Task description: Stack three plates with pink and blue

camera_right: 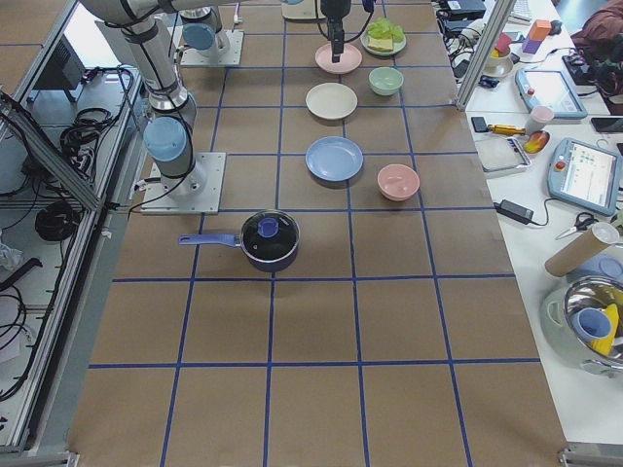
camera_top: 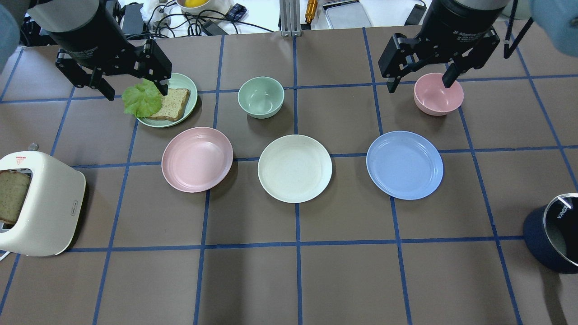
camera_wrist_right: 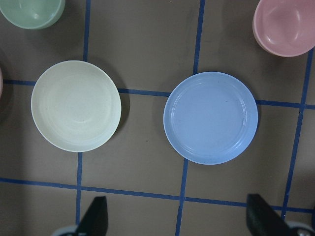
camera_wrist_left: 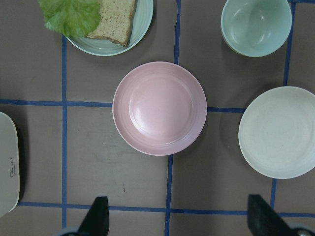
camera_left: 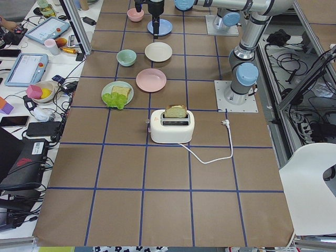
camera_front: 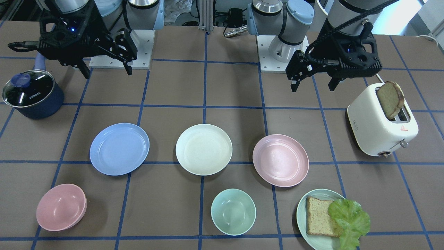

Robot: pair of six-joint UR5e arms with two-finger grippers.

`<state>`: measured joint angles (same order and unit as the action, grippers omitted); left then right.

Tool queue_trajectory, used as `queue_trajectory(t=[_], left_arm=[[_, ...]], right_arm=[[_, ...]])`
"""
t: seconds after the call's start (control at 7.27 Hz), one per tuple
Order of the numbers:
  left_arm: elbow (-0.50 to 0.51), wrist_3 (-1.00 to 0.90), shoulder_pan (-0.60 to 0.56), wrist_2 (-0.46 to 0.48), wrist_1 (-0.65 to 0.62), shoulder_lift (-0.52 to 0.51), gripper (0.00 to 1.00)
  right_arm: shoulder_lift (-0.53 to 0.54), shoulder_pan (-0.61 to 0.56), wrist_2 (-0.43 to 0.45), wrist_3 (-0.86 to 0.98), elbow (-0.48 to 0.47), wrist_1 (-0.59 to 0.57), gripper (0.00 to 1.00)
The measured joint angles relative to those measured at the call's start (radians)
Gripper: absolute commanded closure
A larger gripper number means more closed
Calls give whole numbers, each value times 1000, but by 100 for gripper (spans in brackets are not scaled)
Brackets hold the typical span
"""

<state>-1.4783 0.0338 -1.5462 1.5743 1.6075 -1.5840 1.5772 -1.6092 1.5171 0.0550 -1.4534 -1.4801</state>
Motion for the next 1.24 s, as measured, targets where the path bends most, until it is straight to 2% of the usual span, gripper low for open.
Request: queue_trajectory(t=[0.69, 0.96, 1.24], left_arm=[[-9, 20, 5, -13, 1, -56, 0], [-31, 82, -6, -16, -38, -162, 0], [-68, 141, -52, -14, -199, -294, 0]], right_arm=[[-1, 1, 1, 0, 0, -9, 0], [-1, 0, -1, 0, 0, -13, 0], [-2, 0, 3, 0, -4, -13, 0]])
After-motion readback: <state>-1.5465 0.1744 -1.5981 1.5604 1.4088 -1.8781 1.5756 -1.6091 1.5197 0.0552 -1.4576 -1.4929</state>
